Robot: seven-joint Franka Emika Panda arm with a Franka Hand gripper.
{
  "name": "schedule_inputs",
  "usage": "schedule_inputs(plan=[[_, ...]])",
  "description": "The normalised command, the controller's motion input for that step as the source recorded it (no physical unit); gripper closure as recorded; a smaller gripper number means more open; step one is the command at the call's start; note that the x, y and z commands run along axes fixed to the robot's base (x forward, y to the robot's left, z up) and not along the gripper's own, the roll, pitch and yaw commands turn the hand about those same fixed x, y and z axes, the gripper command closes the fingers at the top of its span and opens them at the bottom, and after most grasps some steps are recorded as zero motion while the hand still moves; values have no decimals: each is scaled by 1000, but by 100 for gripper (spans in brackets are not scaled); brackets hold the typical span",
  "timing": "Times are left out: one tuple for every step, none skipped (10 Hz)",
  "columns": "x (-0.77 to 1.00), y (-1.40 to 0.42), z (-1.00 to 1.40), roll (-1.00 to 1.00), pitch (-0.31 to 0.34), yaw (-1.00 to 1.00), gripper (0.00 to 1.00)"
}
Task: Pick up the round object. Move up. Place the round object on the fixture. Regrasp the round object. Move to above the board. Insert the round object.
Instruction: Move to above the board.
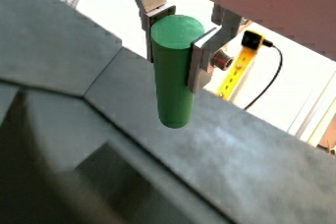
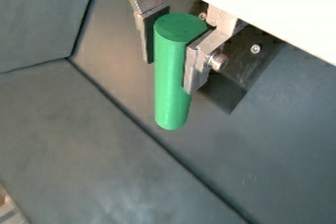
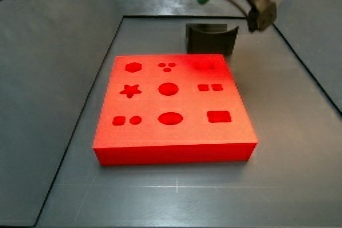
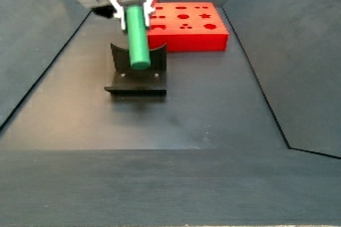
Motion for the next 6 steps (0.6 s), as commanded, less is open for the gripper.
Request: schedule_inputs(plan=[[-73,188,1000,-56,130,151,100],[-70,163,1000,-58,71,162,100],[-66,141,1000,-51,22,154,100],[-62,118,981,-46,-9,138,100],[-54,88,863,-44,-24,120,100],[-39,46,627,-39,-48,82,100]])
